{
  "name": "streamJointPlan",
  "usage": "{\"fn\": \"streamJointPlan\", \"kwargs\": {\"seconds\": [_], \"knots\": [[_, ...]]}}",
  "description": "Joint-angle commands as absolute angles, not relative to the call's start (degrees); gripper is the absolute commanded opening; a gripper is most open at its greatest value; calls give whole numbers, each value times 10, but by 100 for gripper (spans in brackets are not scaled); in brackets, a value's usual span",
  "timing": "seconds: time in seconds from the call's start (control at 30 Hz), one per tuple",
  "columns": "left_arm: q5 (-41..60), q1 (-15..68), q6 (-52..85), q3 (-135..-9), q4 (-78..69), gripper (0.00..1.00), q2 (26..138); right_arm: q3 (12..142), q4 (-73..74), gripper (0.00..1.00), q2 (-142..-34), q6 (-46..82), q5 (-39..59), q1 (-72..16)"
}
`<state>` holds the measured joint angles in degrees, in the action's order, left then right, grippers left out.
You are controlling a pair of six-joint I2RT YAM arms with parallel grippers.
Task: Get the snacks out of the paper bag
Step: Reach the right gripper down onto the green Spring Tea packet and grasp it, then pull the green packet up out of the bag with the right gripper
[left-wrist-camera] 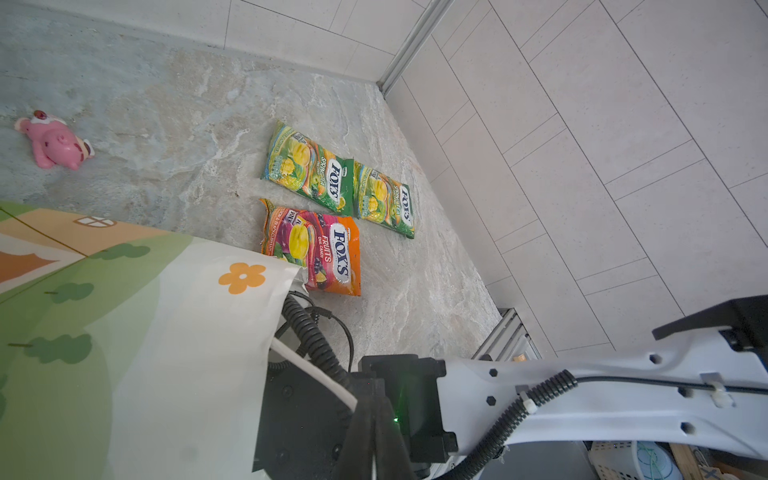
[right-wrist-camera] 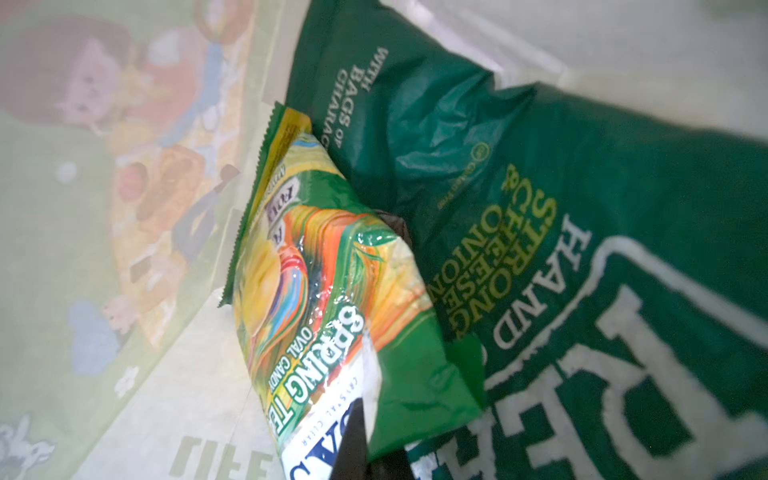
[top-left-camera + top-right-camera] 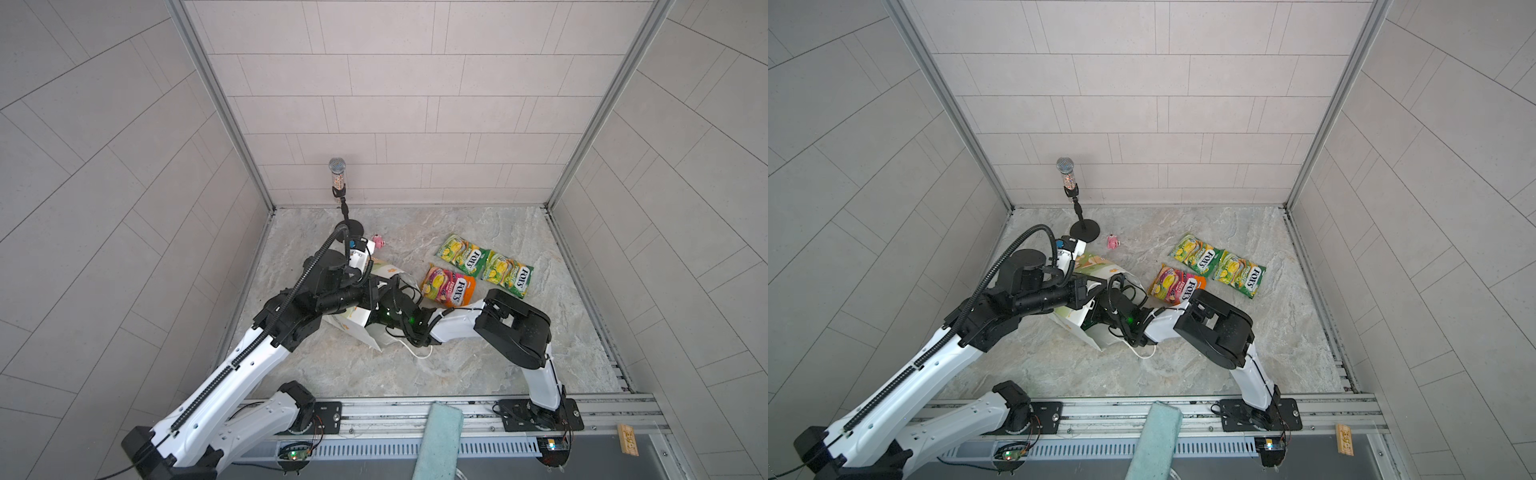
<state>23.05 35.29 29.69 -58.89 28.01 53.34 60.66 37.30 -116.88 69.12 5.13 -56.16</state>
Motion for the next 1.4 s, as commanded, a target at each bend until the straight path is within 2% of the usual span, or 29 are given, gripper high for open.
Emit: {"fn": "streamJointPlan", "kwargs": {"seconds": [0.0, 0.37, 1.0, 1.37], "knots": [[211, 355, 280, -604, 294, 0, 517, 582, 374, 0, -1132, 661, 52, -553], [142, 355, 283, -594, 303, 0, 498, 517, 311, 0, -1030, 601, 76, -544], [126, 355, 300, -584, 283, 0, 487, 469, 199, 0, -871, 514, 82, -543], [75, 355, 331, -578, 276, 0, 487, 445, 198, 0, -789, 496, 149, -523]]}}
